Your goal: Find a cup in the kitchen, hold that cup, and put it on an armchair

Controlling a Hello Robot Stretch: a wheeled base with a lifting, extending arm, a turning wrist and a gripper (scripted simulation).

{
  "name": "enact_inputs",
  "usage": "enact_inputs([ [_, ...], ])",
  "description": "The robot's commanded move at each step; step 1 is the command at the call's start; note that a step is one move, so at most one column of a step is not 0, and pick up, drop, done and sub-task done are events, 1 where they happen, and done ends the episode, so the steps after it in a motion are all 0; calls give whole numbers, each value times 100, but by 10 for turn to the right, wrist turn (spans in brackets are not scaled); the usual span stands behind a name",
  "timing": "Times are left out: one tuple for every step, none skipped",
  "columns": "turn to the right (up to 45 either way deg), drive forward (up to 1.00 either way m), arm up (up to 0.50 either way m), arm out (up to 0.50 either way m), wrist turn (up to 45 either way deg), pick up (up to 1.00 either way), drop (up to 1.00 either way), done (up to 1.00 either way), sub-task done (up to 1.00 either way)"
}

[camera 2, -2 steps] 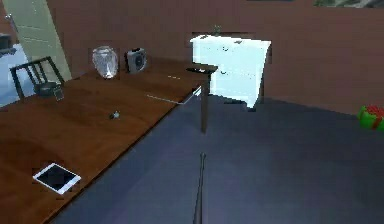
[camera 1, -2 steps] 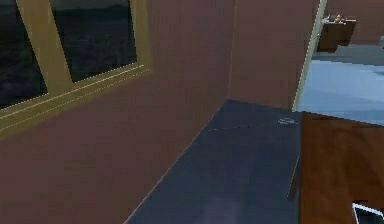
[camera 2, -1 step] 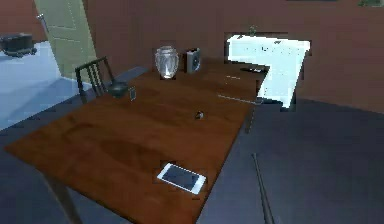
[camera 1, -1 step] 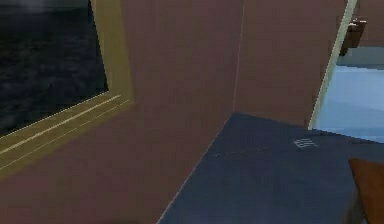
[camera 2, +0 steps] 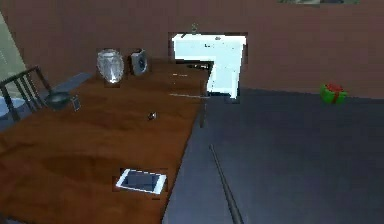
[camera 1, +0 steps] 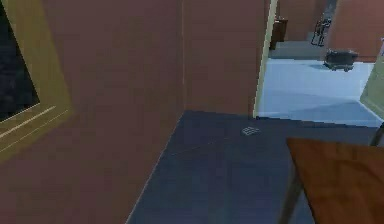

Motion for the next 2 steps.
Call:
enact_inputs([
  [0, 100, 0, 0, 0, 0, 0, 0, 0],
  [90, 0, 0, 0, 0, 0, 0, 0, 0],
])
